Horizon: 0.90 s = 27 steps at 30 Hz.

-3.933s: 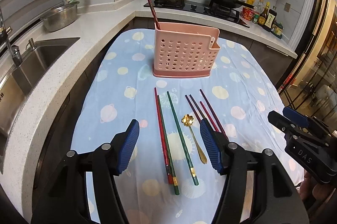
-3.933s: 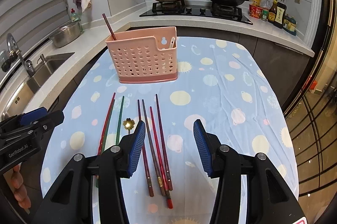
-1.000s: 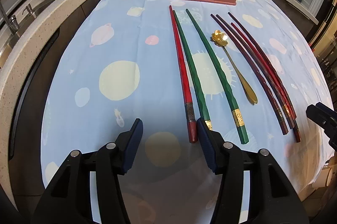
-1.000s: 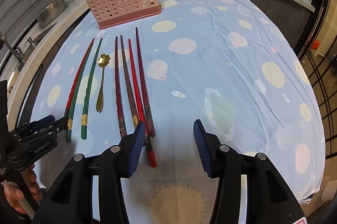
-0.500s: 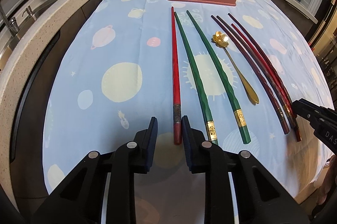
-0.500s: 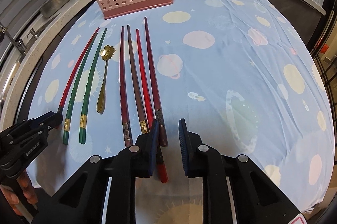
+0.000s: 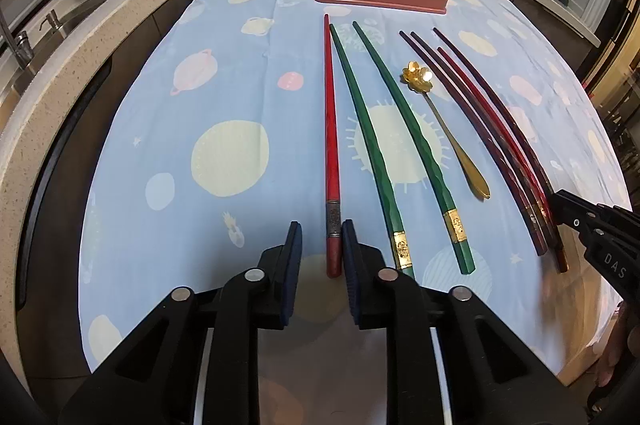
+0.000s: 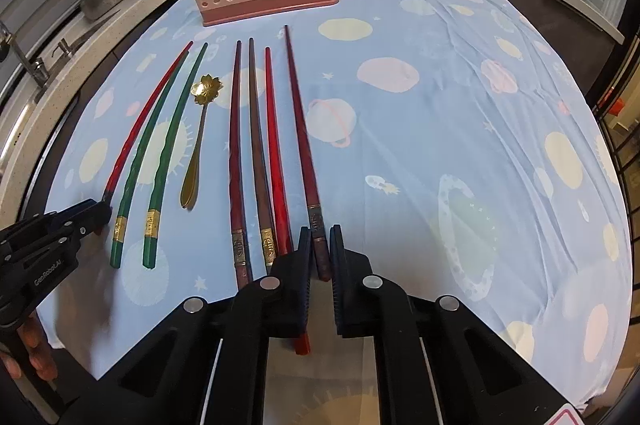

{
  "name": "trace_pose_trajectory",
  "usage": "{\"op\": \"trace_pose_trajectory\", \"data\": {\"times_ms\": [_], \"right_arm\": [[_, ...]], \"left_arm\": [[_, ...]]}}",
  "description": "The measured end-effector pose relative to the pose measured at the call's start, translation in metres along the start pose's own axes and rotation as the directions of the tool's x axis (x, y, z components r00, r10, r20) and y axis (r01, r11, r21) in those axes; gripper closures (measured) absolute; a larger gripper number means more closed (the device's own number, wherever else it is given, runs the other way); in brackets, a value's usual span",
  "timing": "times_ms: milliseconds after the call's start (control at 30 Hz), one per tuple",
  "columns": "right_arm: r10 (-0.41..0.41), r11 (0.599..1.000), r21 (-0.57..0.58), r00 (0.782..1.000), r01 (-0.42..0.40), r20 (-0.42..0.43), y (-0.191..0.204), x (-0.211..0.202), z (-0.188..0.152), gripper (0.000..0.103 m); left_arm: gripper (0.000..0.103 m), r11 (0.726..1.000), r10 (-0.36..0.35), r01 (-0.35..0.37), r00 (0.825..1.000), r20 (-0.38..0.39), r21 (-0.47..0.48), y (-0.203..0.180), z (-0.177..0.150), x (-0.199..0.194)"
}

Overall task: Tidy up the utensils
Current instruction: 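Lift both chopsticks and carry them over the pink holder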

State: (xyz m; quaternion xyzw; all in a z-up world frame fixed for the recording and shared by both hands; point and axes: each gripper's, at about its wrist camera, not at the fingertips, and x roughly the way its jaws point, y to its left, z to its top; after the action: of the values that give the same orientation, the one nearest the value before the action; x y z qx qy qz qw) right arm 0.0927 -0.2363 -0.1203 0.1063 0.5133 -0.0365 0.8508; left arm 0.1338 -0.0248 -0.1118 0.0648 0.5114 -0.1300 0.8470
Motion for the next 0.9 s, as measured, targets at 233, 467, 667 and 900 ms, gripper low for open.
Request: {"op": "trace_pose_trajectory", "data": {"times_ms": [233, 467, 667, 900], "right_arm": [[0.001, 1.000, -0.001, 0.999, -0.001, 0.049, 0.001, -0.028, -0.006, 0.096], [0.022, 0.999, 0.024, 0.989, -0.026, 0.144, -0.002, -0.074, -0.004, 0.096], [0.058, 0.996, 0.049, 0.966, -0.072, 0.252, -0.006, -0.119, 0.013, 0.096], [0.082, 0.994, 0.035, 0.932, -0.101, 0.353, -0.007, -0.155, 0.052, 0.096]], "left_arm": [[0.096, 0.998, -0.065, 0.065, 0.998, 0.008, -0.024, 0.008, -0.004, -0.017], [0.096, 0.994, -0.093, 0.097, 0.992, 0.085, -0.048, 0.016, -0.003, -0.059], [0.096, 0.991, -0.098, 0.113, 0.975, 0.198, -0.066, 0.022, 0.014, -0.108], [0.096, 0.990, -0.111, 0.133, 0.946, 0.304, -0.055, 0.024, 0.053, -0.145]]}}
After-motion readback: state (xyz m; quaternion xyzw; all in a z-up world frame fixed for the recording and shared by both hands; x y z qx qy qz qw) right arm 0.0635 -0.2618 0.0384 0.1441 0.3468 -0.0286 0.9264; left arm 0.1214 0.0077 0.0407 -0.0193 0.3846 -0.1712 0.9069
